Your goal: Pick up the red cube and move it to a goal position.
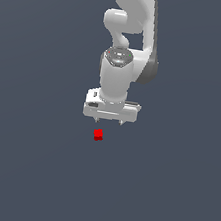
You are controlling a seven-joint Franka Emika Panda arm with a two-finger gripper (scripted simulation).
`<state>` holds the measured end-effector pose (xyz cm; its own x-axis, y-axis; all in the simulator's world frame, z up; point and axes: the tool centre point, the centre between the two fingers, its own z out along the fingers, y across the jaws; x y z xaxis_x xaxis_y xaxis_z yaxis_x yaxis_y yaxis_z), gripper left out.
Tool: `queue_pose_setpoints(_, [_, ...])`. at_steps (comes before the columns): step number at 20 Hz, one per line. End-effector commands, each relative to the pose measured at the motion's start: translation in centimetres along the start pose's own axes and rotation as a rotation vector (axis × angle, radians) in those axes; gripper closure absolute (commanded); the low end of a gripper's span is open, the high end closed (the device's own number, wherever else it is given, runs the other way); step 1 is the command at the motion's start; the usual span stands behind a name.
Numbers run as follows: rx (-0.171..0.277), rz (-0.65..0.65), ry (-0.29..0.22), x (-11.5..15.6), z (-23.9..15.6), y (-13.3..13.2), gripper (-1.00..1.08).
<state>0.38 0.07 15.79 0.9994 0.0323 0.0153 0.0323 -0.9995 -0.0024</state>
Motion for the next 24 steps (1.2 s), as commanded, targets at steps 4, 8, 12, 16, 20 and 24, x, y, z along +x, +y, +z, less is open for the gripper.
queue_pose_setpoints(4, [0.0, -0.056, -0.005, -0.4, 3.8, 1.1, -0.92])
queue_pose_setpoints(8, [0.001, -0.112, -0.009, -0.6, 7.4, 2.2, -0.92])
queue_pose_setpoints(12, [0.001, -0.16, -0.012, -0.7, 10.5, 3.2, -0.92])
queue_pose_setpoints(16, [0.0, -0.192, -0.014, -0.7, 12.6, 3.9, -0.92])
queue_pose_setpoints(20, [0.0, -0.209, -0.015, -0.7, 13.7, 4.2, -0.92])
queue_pose_setpoints(24, [0.0, -0.212, -0.016, -0.6, 13.9, 4.3, -0.92])
